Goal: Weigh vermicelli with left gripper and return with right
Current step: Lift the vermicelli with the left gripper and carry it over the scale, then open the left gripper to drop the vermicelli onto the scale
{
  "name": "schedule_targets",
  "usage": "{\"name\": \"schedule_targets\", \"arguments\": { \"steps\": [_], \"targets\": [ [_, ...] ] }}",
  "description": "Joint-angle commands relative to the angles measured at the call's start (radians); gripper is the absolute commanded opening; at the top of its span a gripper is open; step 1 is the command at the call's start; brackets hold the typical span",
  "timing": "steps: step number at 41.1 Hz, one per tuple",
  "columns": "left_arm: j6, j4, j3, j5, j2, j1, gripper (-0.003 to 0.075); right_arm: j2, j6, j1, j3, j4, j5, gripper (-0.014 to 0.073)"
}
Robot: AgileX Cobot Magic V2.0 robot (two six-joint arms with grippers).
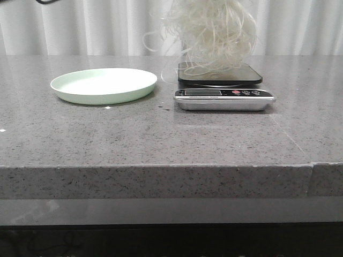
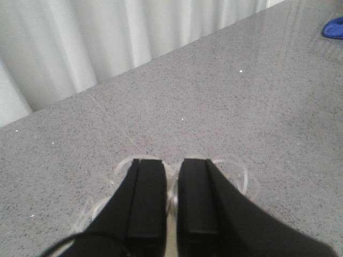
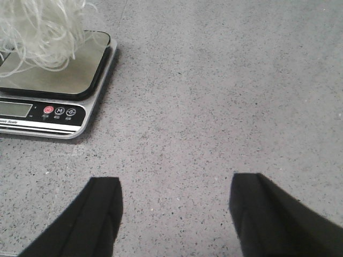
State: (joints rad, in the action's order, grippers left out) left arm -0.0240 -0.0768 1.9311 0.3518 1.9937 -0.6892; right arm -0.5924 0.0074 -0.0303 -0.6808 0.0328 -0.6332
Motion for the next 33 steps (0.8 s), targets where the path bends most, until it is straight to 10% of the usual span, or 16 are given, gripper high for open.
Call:
{"name": "schedule_targets", "arguments": {
  "steps": [1,11,23,33],
  "targets": [
    [0.0,0.005,0.046,-0.126,-0.036,-0.007,0.0148,-0.01,-0.007,0.003,-0.033,-0.002,0.056,0.0536],
    [0.0,0.01,0.046,-0.072,0.0,-0.011,0.0169,-0.01,-0.007,0.003,-0.033,-0.002,0.055,0.0536],
    [0.0,0.01,0.046,-0.033,0.0,-0.011,0.0422,-0.01,-0.007,0.003,-0.033,-0.002,0.054,0.0536],
    [0.0,-0.01,0.046,0.03,-0.072,-0.011,0.0428,-0.01,-0.007,0.003,-0.033,-0.002,0.052,0.0536]
  ]
}}
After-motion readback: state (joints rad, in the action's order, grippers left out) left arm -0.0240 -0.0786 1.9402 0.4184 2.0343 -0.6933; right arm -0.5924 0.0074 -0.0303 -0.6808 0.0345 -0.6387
